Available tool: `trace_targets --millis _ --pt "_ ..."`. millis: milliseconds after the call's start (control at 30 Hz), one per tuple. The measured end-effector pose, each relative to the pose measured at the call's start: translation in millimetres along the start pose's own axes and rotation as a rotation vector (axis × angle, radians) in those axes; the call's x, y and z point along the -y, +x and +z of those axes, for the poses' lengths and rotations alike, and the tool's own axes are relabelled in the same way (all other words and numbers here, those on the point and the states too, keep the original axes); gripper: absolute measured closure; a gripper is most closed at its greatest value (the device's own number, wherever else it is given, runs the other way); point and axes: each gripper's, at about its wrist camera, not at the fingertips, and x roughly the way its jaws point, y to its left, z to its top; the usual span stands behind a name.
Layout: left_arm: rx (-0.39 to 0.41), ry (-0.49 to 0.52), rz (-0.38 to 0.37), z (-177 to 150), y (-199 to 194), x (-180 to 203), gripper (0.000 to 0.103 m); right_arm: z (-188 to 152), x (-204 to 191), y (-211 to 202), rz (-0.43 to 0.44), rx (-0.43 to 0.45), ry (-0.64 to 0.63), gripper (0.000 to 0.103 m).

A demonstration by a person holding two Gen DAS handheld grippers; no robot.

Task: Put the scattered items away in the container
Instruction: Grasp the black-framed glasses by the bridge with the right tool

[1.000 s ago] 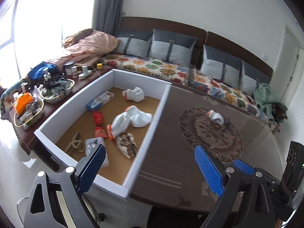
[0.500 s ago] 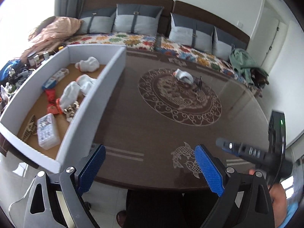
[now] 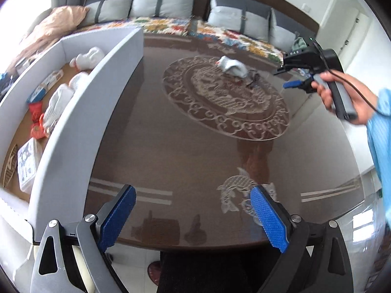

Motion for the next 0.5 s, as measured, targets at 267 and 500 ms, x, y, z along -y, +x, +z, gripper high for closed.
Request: trace_targets --millis 267,500 --pt "-0.027 -0.076 0.026 2 6 -31 0.007 37 -1 39 -0.02 -0.006 0.061 0.055" --pt "-0.052 -0.087 0.022 6 16 -35 0.007 57 -4 64 -0.07 0.0 0.062 0.055"
